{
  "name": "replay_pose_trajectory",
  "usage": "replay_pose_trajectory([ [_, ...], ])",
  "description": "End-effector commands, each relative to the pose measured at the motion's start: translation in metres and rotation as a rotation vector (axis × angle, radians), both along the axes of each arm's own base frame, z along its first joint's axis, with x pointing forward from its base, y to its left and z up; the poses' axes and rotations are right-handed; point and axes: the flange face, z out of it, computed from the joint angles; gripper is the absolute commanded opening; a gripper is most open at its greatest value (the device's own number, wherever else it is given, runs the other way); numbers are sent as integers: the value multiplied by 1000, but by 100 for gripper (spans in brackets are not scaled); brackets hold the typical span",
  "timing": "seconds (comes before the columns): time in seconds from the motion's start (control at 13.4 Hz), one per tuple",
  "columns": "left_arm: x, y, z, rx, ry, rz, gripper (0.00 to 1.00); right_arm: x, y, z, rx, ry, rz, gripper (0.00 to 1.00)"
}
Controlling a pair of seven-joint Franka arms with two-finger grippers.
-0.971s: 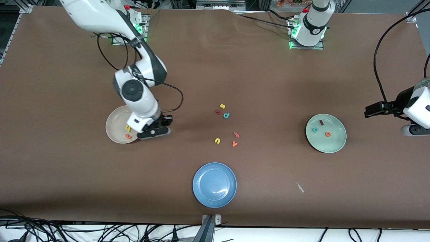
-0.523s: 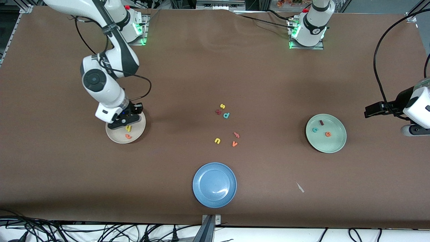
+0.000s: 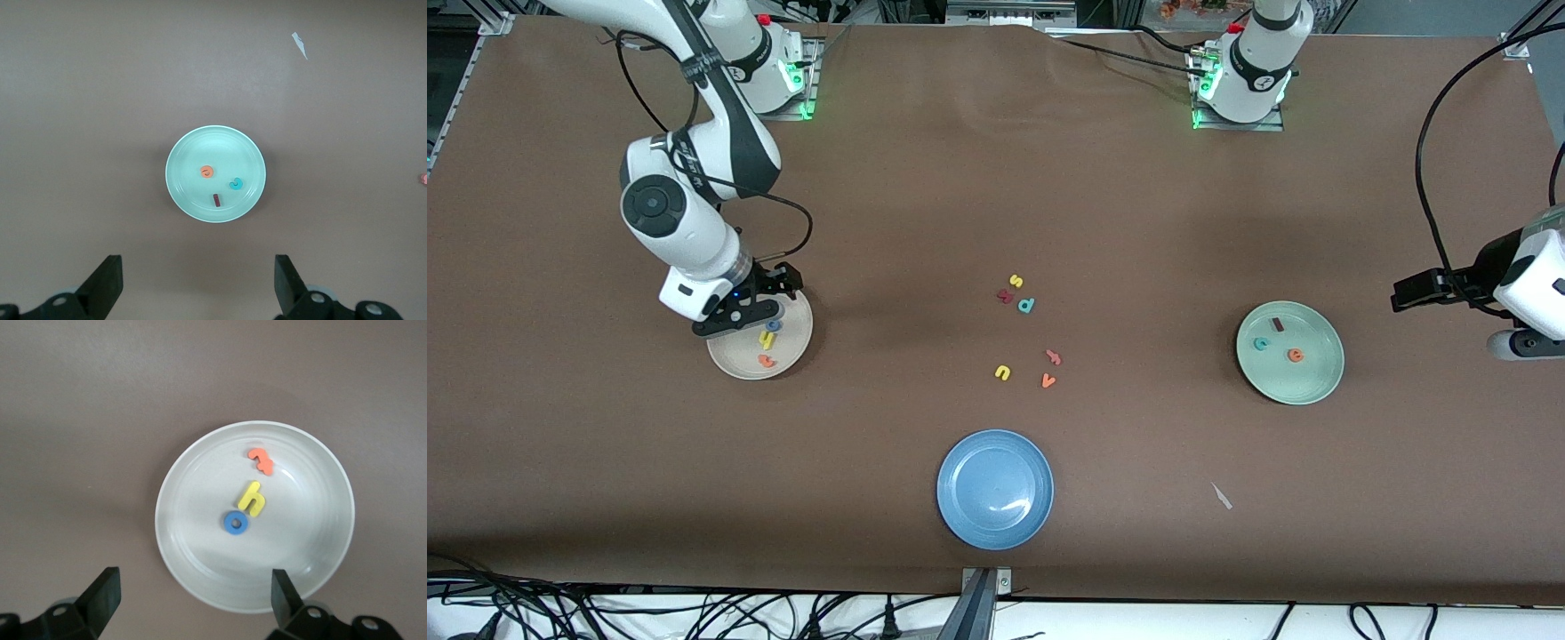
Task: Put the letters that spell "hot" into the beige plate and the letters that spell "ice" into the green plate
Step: 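Carry the blue o to the beige plate and open the right gripper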
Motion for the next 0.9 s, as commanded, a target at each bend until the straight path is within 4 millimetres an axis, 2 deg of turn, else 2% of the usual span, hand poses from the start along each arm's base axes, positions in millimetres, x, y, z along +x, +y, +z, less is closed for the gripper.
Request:
replay_pose_trajectory([
  [0.0,-2,3,2,20,-6,-6,100,6,2,70,6,33,-45,100],
  [0.22,-2,3,2,20,-4,-6,100,20,2,145,-4,61,-56,100],
  [0.3,-2,3,2,20,-4,-6,100,21,0,172,-5,52,-61,100],
  [0.45,-2,3,2,20,-3,-6,100,15,-5,214,-2,18,-71,100],
  [0.6,-2,3,2,20,-3,-6,100,8,-18,234,47,11,-111,100],
  [0.67,-2,3,2,20,-3,-6,100,3,-17,240,73,20,-119,100],
  [0.82,-2,3,2,20,-3,-6,100,2,-17,241,73,23,-121,100],
])
